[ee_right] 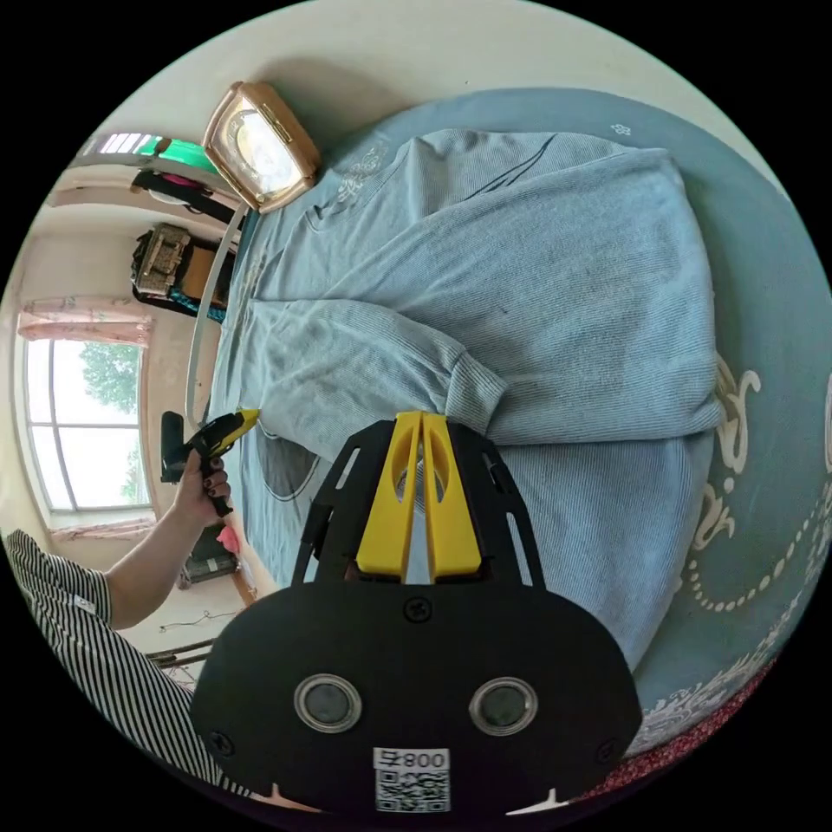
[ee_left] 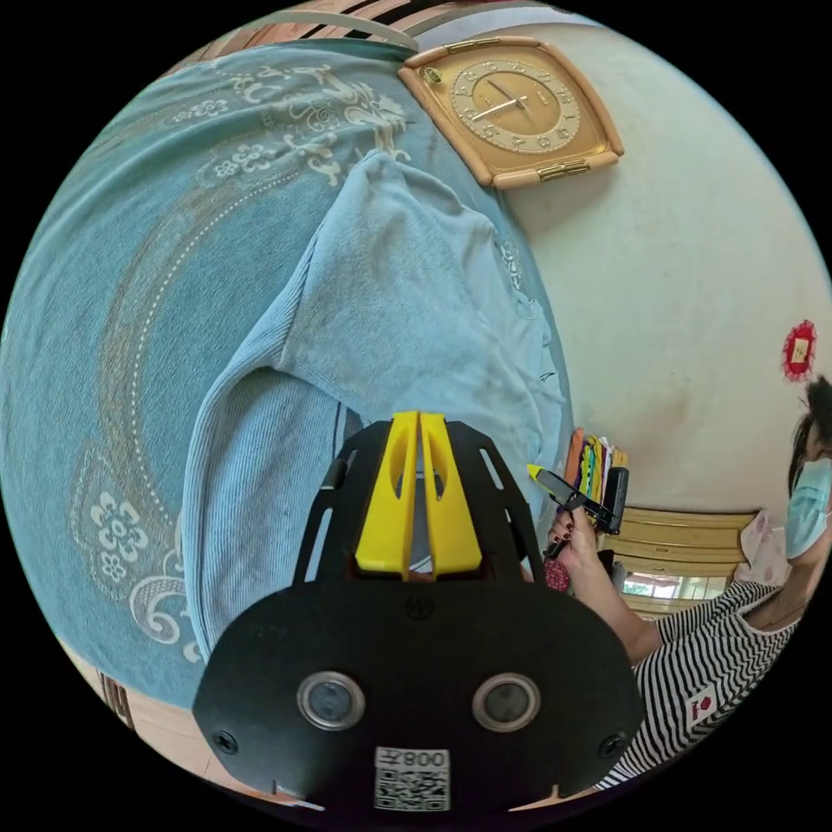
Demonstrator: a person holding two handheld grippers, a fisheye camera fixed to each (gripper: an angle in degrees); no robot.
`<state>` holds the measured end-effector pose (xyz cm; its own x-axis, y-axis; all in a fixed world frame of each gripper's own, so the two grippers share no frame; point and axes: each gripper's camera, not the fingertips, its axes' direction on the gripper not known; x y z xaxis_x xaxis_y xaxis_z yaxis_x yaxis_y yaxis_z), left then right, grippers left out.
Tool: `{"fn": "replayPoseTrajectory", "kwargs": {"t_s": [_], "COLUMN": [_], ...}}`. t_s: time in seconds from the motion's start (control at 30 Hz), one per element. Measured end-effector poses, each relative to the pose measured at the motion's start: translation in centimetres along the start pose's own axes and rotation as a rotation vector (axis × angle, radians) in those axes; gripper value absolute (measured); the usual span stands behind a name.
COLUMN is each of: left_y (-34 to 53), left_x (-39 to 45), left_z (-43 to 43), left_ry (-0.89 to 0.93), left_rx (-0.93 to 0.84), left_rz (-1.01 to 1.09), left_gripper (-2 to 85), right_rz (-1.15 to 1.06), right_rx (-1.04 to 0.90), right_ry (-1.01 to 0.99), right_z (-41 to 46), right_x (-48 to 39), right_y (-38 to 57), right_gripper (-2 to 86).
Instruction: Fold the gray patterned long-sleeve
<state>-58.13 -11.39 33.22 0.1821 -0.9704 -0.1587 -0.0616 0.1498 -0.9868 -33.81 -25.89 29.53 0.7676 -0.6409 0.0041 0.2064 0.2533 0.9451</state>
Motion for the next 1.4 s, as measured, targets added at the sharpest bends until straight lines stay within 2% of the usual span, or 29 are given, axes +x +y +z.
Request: {"fn": "replayPoseTrajectory", "kwargs": {"t_s": [0.17, 0.4, 0.57, 0.8, 1.27, 1.4], "left_y": [3.0, 10.9, 17.0, 24.0, 31.7, 34.0], "left_x": [-0.6, -3.8, -6.8, -9.6, -9.2, -9.3], "left_z": [-3.1, -8.8, -11.5, -11.6, -11.8, -13.0], "left_ry": [0.048, -0.099, -0.171, -0.124, -0.210, -0.143], "left_rx": [0.043, -0.087, -0.182, -0.311, -0.379, -0.332], "left_rz": [-0.032, -0.119, -0.236, -0.327, -0.155, -0.111], "left_gripper": [0.2, 0.7, 2.0, 6.5, 11.7, 11.3], "right_rz": [-0.022, 0.074, 0.292, 0.475, 0.419, 0.431], "right_rx": [-0.003, -0.118, -0.155, -0.177, -0.272, -0.260], "right_ry": [-0.005, -0.011, -0.039, -0.016, 0.072, 0.082], "right_z": [-5.9, -11.7, -17.2, -23.1, -30.4, -32.3], "right_x": [0.6, 3.6, 7.6, 11.8, 14.6, 15.6], "right_y": [3.5, 13.9, 23.5, 31.6, 41.7, 44.0], "right_gripper": [0.0, 0.1, 0.1, 0.4, 2.4, 3.6]}}
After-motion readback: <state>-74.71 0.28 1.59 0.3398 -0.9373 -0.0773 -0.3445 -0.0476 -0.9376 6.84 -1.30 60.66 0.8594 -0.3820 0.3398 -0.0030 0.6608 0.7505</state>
